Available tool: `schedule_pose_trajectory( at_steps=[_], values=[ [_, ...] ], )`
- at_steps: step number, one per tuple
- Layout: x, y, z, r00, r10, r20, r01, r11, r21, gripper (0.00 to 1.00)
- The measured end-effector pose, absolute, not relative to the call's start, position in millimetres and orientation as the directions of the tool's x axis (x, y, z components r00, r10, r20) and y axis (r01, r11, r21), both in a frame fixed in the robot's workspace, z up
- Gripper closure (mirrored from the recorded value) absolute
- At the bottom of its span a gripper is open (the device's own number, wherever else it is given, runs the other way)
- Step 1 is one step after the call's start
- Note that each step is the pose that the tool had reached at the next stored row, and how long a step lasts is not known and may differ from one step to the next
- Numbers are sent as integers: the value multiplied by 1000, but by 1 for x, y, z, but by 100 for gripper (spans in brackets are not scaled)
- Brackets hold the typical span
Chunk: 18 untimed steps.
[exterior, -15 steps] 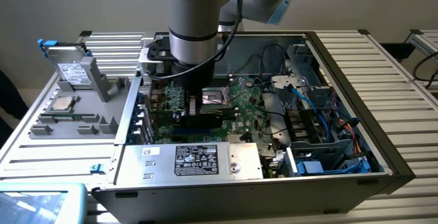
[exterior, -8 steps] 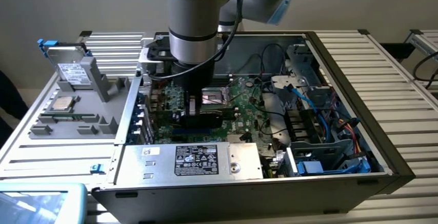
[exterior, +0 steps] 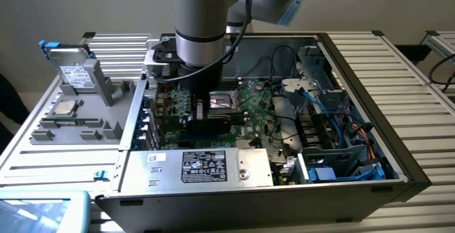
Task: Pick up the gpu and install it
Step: 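Insert the gpu into the slot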
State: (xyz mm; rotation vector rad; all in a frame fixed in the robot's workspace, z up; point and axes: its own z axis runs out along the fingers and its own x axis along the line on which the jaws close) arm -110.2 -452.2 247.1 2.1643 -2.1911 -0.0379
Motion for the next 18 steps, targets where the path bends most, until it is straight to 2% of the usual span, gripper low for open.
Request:
schedule_pose_trajectory(
  at_steps=[18],
  values=[
    [-111,-452,245,-11,-1000,29,-998,13,61,72]
  ],
)
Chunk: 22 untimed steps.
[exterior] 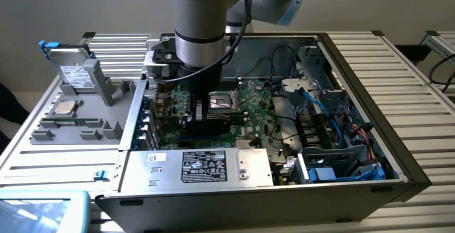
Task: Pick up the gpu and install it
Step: 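Insert the gpu into the slot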
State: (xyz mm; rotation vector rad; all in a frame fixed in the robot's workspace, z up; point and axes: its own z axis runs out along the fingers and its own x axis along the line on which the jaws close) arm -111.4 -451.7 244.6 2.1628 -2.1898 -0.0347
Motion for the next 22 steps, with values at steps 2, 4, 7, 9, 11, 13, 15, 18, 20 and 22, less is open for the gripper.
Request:
schedule_pose_trajectory(
  at_steps=[2,4,7,9,11,13,15,18,20,22],
  values=[
    [-111,-452,244,-11,-1000,29,-998,13,65,72],
    [-111,-452,244,-11,-1000,29,-997,13,77,72],
    [-111,-452,245,-11,-1000,30,-997,13,82,72],
    [-112,-452,245,-11,-1000,30,-997,13,82,72],
    [-112,-452,245,-11,-1000,29,-997,13,82,72],
    [-112,-452,245,-11,-1000,30,-997,13,82,72],
    [-112,-452,244,-11,-1000,29,-997,13,82,72],
    [-111,-453,244,-11,-1000,29,-997,13,82,72],
    [-112,-453,244,-11,-1000,30,-997,13,82,72],
    [-112,-453,244,-11,-999,30,-997,13,82,72]
  ],
)
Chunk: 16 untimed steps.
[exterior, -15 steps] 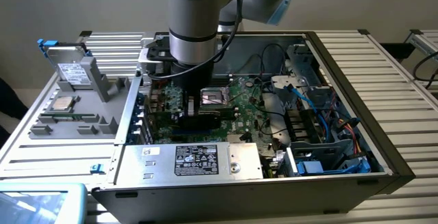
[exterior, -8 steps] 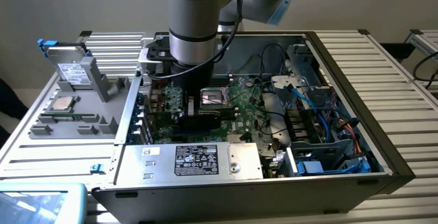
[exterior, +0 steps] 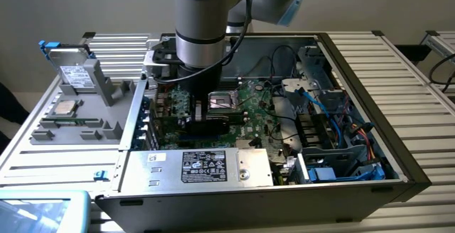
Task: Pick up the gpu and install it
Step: 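Insert the gpu into the slot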
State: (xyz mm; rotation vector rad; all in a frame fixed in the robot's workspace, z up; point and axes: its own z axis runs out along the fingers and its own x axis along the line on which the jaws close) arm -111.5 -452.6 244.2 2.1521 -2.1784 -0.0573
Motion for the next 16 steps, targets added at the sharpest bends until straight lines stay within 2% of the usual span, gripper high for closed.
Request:
schedule_pose_trajectory(
  at_steps=[16],
  values=[
    [-111,-453,242,-11,-999,31,-997,13,82,72]
  ],
)
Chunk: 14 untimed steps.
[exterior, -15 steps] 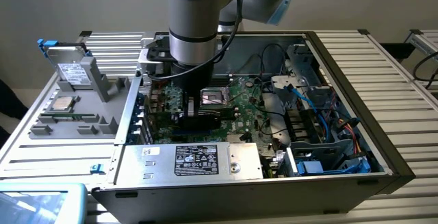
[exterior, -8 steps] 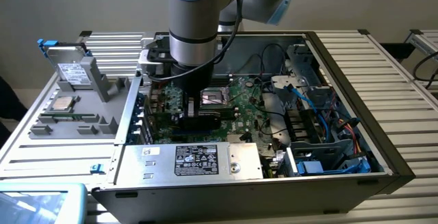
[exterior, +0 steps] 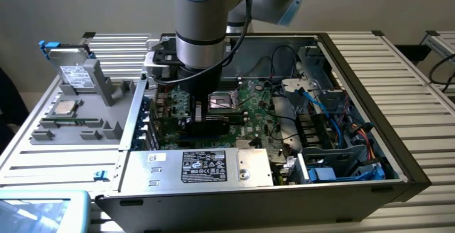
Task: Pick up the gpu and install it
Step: 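Insert the gpu into the slot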
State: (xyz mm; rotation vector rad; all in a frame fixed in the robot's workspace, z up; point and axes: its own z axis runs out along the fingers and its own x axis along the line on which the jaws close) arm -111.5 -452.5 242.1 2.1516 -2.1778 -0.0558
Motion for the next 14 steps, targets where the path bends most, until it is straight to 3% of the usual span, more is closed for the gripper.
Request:
schedule_pose_trajectory(
  at_steps=[14],
  values=[
    [-112,-450,242,-11,-999,38,-997,14,82,72]
  ],
)
